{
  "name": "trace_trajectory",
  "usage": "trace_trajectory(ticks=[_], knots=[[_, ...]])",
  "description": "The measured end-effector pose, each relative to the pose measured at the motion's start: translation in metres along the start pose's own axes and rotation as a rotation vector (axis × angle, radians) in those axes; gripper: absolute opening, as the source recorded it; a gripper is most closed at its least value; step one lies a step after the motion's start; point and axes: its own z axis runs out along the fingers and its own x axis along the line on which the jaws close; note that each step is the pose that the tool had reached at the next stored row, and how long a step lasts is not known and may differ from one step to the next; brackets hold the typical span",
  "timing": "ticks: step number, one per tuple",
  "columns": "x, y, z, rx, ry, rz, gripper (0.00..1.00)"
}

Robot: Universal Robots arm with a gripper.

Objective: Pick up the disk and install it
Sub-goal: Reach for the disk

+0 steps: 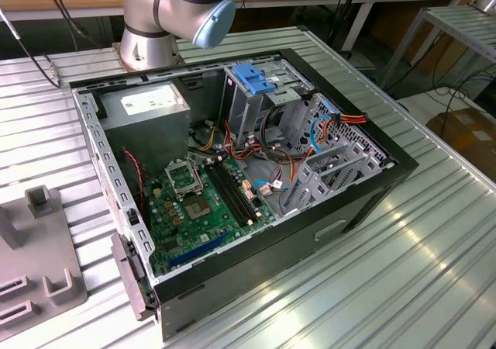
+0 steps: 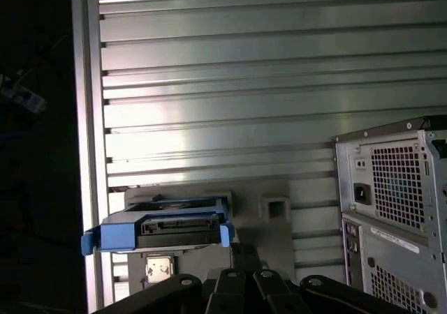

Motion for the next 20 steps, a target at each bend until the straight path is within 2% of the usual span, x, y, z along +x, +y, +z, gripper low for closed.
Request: trace_trajectory(ticks=[2, 5, 8, 10, 11, 12, 13, 15, 17, 20], knots=[[0.0052, -0.0004, 0.0003, 0.0002, 0.0029, -0.010, 0.10], [0.0075, -0.0006, 0.0005, 0.0004, 0.0078, -0.038, 0.10], [0.0100, -0.0008, 0.0009, 0.0005, 0.0162, -0.055, 0.10], [0.0152, -0.0011, 0.0009, 0.0008, 0.0223, -0.056, 0.10], [0.0193, -0.0012, 0.0010, 0.0008, 0.0242, -0.056, 0.10], [0.0298, -0.0016, 0.0008, 0.0011, 0.0288, -0.056, 0.10], [0.0369, -0.0020, 0.0008, 0.0012, 0.0317, -0.056, 0.10], [0.0457, -0.0027, 0.0005, 0.0015, 0.0355, -0.056, 0.10], [0.0583, -0.0036, 0.0004, 0.0016, 0.0415, -0.056, 0.10], [0.0676, -0.0042, 0.0002, 0.0020, 0.0466, -0.055, 0.10]])
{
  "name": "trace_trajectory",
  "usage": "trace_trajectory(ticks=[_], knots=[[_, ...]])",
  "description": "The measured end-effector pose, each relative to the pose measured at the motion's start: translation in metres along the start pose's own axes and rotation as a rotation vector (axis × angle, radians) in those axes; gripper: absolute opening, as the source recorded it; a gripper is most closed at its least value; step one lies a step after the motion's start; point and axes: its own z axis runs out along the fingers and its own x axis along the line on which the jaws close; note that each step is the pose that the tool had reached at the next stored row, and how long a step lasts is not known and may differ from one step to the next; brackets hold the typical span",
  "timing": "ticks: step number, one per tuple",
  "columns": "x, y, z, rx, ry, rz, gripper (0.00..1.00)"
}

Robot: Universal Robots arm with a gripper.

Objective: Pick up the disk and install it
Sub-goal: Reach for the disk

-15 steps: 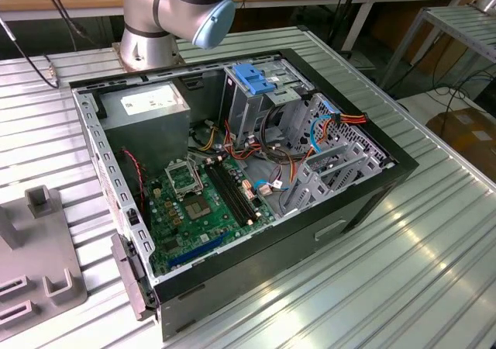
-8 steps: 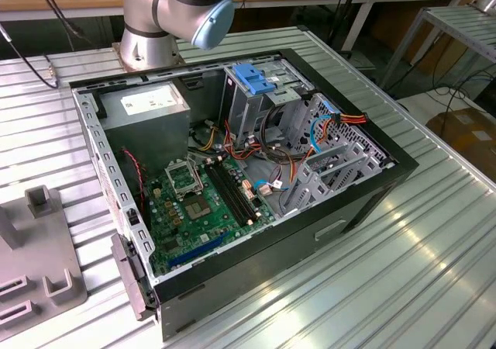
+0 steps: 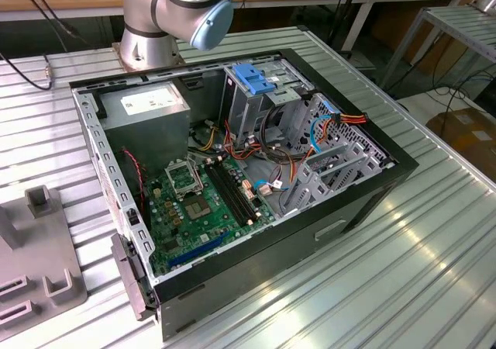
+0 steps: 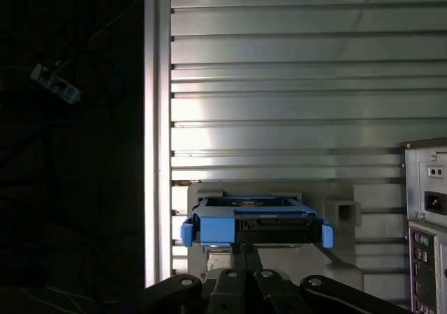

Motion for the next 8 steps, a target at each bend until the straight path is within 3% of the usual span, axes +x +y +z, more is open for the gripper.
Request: trace_trajectory(ticks=[8], knots=[[0.0009, 0.0000, 0.0000, -0.0001, 0.0001, 0.000, 0.10]])
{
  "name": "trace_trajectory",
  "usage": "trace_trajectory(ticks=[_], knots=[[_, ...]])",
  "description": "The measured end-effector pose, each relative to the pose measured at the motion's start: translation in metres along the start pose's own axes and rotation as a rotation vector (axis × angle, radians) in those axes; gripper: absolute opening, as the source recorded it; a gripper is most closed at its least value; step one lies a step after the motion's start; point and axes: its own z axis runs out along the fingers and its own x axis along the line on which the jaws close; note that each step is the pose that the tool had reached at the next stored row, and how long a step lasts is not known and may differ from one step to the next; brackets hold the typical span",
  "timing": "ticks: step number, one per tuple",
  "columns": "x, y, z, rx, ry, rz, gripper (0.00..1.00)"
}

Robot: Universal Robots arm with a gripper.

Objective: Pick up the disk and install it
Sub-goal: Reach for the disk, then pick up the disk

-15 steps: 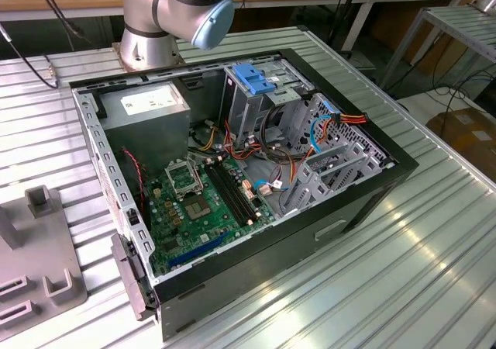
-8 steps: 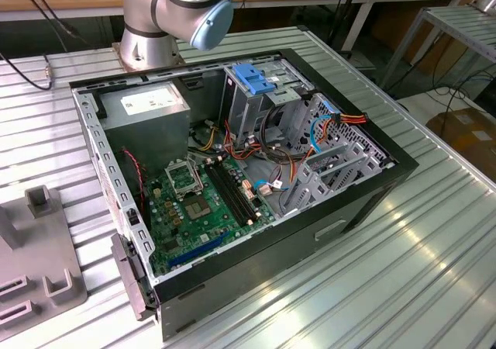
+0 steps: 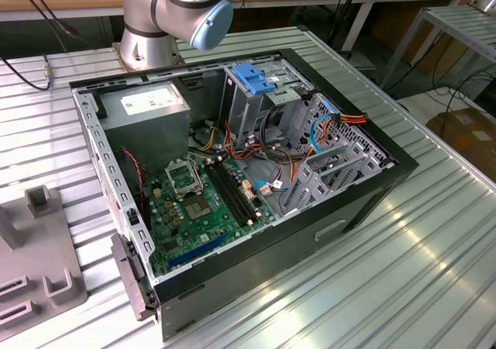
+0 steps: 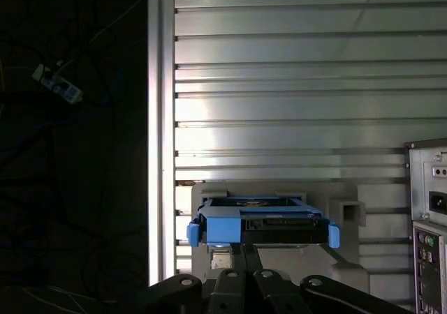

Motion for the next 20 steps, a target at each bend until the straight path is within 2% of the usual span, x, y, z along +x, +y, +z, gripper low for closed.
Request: trace_trajectory(ticks=[14, 17, 20], knots=[[0.0005, 0.0000, 0.0000, 0.0002, 0.0004, -0.009, 0.10], [0.0005, 0.0000, 0.0000, 0.0010, 0.0018, -0.042, 0.10], [0.0005, 0.0000, 0.0000, 0.0025, 0.0046, -0.109, 0.10]])
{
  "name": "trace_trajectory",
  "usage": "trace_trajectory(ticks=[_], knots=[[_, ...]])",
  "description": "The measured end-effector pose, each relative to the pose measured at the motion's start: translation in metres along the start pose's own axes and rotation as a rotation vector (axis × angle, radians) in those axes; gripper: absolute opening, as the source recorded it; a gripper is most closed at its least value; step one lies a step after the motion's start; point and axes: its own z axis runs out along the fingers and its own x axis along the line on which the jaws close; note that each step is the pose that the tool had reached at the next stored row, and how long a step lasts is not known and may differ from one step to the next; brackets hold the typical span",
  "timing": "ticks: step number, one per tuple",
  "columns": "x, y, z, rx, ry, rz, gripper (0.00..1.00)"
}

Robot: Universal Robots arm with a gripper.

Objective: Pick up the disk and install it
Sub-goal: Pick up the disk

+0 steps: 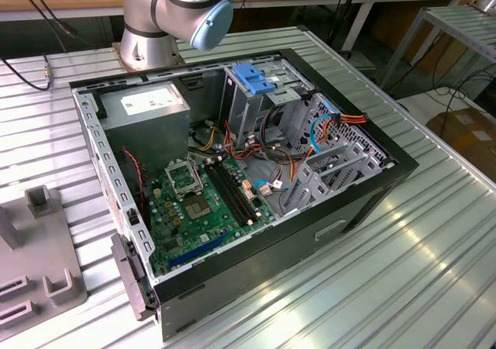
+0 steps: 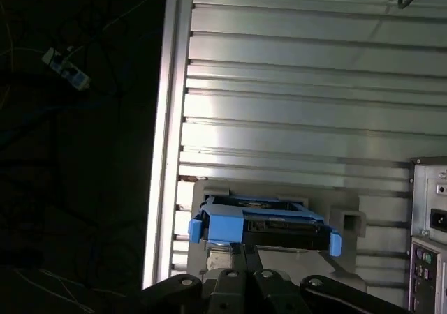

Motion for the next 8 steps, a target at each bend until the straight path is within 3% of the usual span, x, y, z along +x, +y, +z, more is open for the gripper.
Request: trace_trajectory(ticks=[2, 8], knots=[[0.0000, 0.0000, 0.0000, 0.0017, 0.0030, -0.072, 0.10], [0.0000, 0.0000, 0.0000, 0.0043, 0.0078, -0.185, 0.10]])
